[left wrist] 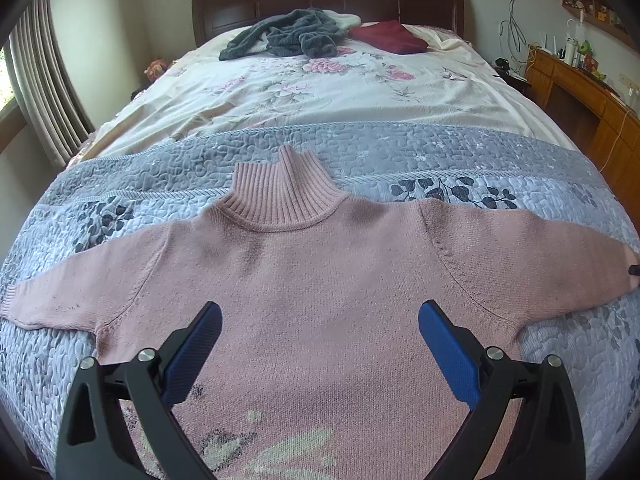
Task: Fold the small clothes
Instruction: 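Grasp the cuff of the pink sweater sleeve with the right gripper, then fold the gripped sleeve across the sweater body with the right gripper, release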
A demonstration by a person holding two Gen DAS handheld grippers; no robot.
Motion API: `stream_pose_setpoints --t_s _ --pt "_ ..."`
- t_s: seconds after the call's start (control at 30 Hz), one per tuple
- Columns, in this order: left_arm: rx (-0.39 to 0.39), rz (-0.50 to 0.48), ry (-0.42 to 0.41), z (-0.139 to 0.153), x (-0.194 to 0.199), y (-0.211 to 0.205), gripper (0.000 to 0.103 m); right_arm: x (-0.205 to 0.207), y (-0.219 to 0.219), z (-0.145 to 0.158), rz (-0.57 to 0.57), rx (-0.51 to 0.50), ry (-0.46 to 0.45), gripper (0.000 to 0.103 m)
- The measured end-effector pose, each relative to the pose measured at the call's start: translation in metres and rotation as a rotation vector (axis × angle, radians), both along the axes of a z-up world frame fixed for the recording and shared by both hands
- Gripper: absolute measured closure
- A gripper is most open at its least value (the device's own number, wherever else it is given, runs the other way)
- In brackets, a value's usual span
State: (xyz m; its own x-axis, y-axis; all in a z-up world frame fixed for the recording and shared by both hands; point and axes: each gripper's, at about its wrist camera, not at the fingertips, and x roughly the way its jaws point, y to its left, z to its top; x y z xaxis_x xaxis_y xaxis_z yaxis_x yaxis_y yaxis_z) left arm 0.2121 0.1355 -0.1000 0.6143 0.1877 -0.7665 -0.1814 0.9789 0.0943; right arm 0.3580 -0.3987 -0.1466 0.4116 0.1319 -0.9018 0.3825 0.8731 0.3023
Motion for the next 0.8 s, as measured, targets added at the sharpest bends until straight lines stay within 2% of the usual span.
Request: stream_pose_setpoints --t_s 0.2,0.37,0.57,0.8 --pt "-0.029 0.033 0.009 0.0 -0.005 0.026 0.004 -0.016 0.038 0.034 0.089 0.046 -0.091 0.092" --pt "-0.04 0.048 0.02 0.001 -0.009 0.044 0.004 -0.017 0.105 0.052 0.214 0.085 -0.135 0.092" --pt "-0.061 0.054 0.03 -0.001 -0.016 0.062 0.004 -0.014 0.198 0.057 0.367 0.141 -0.161 0.092" --pt "-0.106 0.072 0.042 -0.003 -0.022 0.088 0.004 -0.018 0.299 0.055 0.511 0.254 -0.174 0.092"
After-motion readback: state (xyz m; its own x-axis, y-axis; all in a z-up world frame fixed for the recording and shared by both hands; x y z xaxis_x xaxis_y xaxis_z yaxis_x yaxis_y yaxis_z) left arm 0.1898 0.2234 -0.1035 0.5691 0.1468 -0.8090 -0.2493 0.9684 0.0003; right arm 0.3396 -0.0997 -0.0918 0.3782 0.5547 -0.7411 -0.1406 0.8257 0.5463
